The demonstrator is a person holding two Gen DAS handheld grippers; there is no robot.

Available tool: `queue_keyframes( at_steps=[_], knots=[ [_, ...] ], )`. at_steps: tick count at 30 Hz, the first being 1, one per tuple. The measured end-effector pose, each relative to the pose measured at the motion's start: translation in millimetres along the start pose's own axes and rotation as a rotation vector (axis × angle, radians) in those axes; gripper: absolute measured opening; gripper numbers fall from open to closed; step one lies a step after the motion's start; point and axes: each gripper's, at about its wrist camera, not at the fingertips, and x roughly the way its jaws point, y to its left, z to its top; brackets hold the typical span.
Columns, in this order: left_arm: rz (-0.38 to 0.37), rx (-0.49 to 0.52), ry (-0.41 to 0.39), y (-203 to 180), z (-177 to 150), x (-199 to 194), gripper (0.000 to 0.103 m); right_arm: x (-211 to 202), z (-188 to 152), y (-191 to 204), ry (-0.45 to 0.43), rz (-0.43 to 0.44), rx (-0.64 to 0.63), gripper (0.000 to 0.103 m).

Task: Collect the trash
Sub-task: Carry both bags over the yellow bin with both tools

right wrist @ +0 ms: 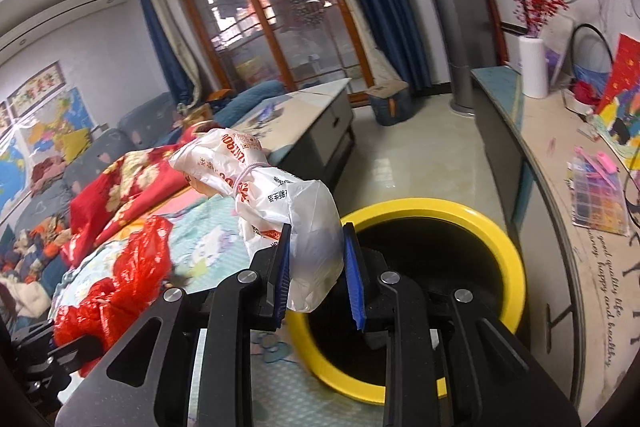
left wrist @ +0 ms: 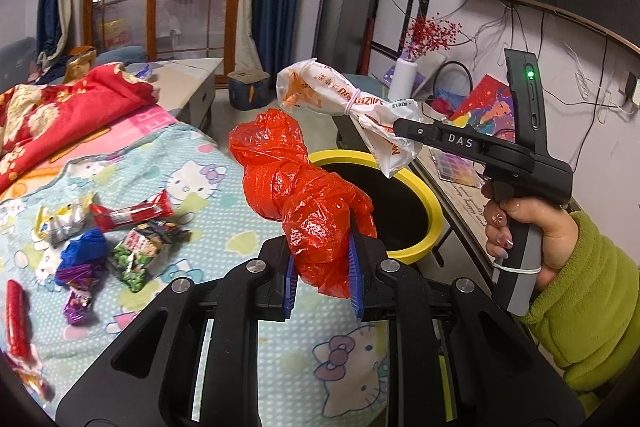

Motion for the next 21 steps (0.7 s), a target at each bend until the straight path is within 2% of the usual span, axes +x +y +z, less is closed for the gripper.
queue_keyframes(
  at_steps=[7, 21],
  knots=[
    [-0.033, 0.031, 0.017, -17, 2, 18, 0.015, 4, -5, -34, 0.016, -0.087, 0.053, 0.023],
    [-0.09, 0.092, 0.055, -49, 6, 57, 0.015, 9, -14, -84, 0.038, -0.184, 0.143, 0.023]
  ],
)
